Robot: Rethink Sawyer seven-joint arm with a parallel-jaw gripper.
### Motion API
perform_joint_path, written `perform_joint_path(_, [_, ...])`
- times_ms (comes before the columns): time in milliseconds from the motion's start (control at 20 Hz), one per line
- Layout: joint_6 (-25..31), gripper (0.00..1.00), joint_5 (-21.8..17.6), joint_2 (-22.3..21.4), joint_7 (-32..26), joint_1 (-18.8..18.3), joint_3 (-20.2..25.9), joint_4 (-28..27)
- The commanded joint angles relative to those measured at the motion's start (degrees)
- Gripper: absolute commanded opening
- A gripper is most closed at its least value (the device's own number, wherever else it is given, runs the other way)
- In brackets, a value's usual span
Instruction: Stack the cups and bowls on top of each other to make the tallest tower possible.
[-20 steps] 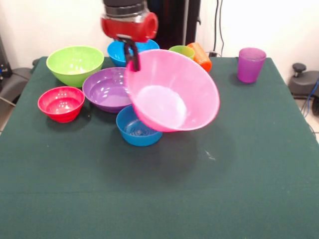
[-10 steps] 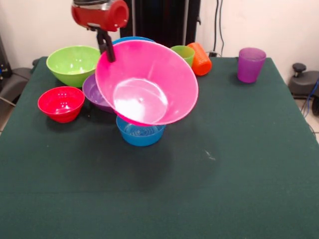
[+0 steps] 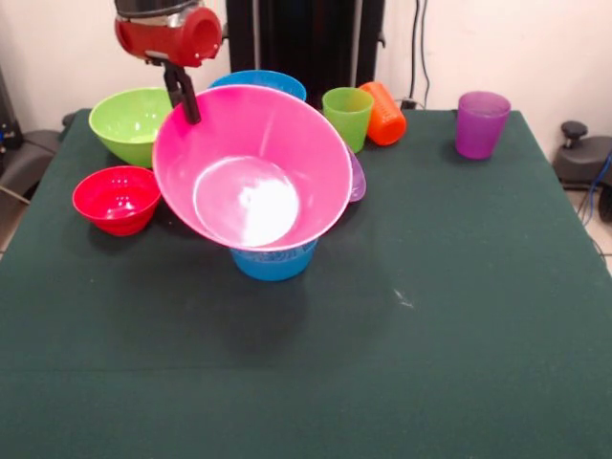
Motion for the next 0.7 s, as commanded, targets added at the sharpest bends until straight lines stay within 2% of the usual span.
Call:
perform_joint_path(50, [-0.14, 0.00, -7.63, 7.61, -11.08, 1.33, 2.00, -0.96])
perform_joint_path(700, [-3.16, 0.00, -11.20, 12.01, -8.39, 0.53, 2.63, -0.08])
